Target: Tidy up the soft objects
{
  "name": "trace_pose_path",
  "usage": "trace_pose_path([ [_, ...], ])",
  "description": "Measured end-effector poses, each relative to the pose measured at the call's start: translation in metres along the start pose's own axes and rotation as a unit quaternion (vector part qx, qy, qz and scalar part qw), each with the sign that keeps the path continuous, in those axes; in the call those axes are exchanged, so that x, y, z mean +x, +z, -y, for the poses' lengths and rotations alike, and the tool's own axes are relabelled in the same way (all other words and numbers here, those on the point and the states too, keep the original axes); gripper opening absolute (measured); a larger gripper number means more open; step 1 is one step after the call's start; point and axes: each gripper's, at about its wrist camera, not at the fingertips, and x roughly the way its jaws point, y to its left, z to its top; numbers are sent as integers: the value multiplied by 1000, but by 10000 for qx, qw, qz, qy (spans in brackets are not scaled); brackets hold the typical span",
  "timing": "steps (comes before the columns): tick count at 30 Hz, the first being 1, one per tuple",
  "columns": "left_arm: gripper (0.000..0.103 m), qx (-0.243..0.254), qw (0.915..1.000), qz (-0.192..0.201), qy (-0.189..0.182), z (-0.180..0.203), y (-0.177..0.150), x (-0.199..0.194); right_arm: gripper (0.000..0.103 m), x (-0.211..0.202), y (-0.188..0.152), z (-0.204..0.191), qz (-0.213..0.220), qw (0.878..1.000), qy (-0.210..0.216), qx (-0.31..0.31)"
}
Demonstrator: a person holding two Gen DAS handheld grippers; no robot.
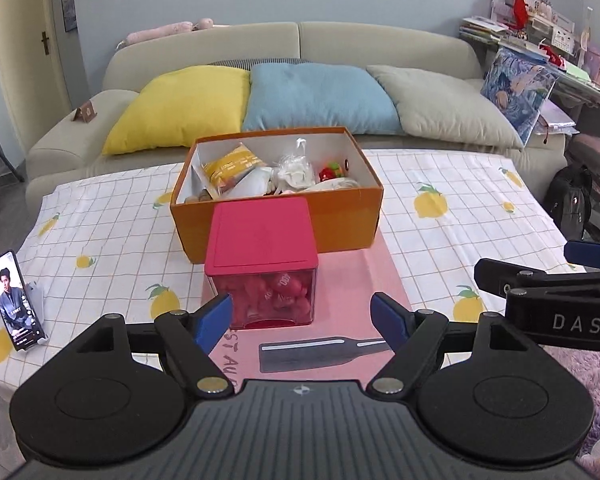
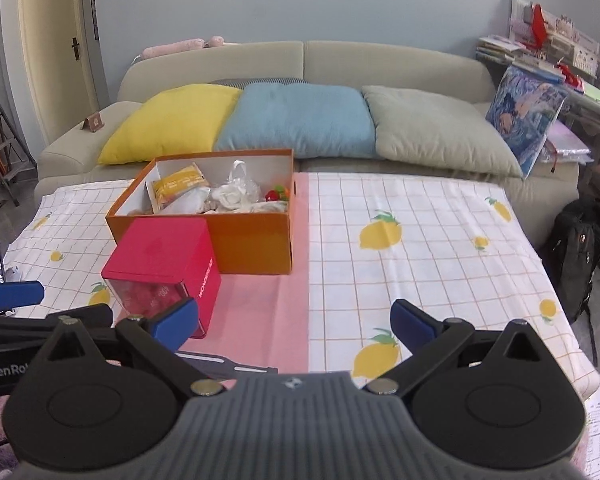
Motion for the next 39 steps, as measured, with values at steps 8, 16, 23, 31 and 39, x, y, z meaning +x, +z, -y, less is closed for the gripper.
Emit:
trace_pose_path([
  [8, 92, 8, 10000, -56, 23, 2, 0, 1, 100, 4, 1, 1, -64, 10000, -51, 36],
  [16, 92, 16, 10000, -17, 17, 1, 1, 0, 100, 1, 2, 1, 33, 9999, -86, 46],
  [23, 92, 57, 10000, 40, -49, 3, 3, -2, 100, -1, 4, 2, 107, 9999, -115, 53],
  [31, 90, -17, 9994, 120, -329, 4, 3, -4, 100, -2, 4, 3, 154, 9997, -141, 92],
  [39, 90, -26, 9993, 145, -347, 4, 2, -5, 100, -2, 3, 4, 165, 9997, -147, 97],
])
